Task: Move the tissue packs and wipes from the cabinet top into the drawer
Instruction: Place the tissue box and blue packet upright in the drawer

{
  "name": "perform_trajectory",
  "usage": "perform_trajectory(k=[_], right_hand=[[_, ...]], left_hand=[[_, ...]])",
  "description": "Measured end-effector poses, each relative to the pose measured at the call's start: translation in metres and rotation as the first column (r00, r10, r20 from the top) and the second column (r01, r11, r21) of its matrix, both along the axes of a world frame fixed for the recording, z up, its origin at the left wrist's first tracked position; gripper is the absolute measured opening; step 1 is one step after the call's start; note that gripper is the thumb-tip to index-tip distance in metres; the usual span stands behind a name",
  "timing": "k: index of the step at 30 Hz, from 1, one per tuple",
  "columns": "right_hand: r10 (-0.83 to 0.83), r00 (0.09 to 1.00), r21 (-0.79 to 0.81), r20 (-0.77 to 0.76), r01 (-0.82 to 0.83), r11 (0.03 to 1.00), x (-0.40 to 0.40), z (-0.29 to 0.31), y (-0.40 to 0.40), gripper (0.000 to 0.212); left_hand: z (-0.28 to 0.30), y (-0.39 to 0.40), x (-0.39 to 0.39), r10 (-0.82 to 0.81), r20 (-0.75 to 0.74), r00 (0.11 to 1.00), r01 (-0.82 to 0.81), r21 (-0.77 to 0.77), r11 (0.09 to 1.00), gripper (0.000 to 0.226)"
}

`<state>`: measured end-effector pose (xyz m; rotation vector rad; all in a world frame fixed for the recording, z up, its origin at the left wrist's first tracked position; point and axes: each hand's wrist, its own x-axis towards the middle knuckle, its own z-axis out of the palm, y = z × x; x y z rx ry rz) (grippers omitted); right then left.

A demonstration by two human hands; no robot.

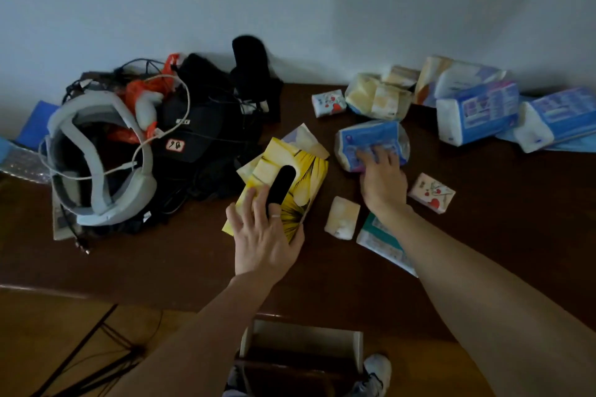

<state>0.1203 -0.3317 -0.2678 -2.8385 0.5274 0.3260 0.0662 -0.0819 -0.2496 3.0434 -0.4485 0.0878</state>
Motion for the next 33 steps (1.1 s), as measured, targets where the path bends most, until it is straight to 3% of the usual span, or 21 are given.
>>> perform_trajectory(k=[2, 5, 7, 10, 14, 17, 22, 27, 33], right_hand=[[0.005, 0.997, -0.045, 0.071, -0.002, 0.999, 0.006, 0.0, -0.001, 0.045], [-0.038, 0.998, -0.012, 0.052, 0.039, 0.999, 0.012, 0.014, -0.004, 0.037], [-0.098, 0.98, 0.033, 0.174, 0.094, 0.995, -0.002, 0.025, 0.005, 0.028], [-0.199, 0.89, 0.174, 0.409, 0.138, 0.975, -0.049, 0.047, 0.034, 0.021], [-0.41, 0.776, 0.391, 0.48, 0.229, 0.892, -0.128, 0.078, 0.079, 0.027], [-0.507, 0.741, 0.525, 0.44, 0.245, 0.815, -0.207, 0.103, 0.116, 0.033], [-0.498, 0.825, 0.516, 0.267, 0.315, 0.797, -0.323, 0.09, 0.148, 0.022], [-0.55, 0.819, 0.557, -0.165, 0.538, 0.633, -0.389, 0.003, 0.156, 0.022], [-0.429, 0.81, 0.52, -0.4, 0.586, 0.621, -0.4, -0.156, 0.146, 0.037]], left_hand=[[-0.003, 0.001, 0.0, -0.02, 0.031, 0.999, 0.02, -0.01, 1.0, 0.065], [-0.003, 0.001, 0.002, -0.016, 0.002, 1.0, 0.016, -0.009, 1.0, 0.066], [0.002, 0.001, 0.001, -0.004, -0.026, 1.0, 0.004, -0.005, 1.0, 0.067], [0.02, 0.006, -0.006, -0.015, -0.089, 0.996, 0.012, -0.034, 0.999, 0.068], [0.052, 0.041, -0.047, -0.18, -0.025, 0.983, 0.176, -0.121, 0.977, 0.061], [0.075, 0.077, -0.108, -0.269, 0.013, 0.963, 0.265, -0.213, 0.94, 0.059], [0.066, 0.132, -0.207, -0.407, -0.129, 0.904, 0.385, -0.166, 0.908, 0.065], [-0.005, 0.153, -0.271, -0.347, -0.345, 0.872, 0.343, -0.072, 0.936, 0.07], [-0.15, 0.148, -0.287, -0.209, -0.511, 0.834, 0.267, 0.04, 0.963, 0.074]])
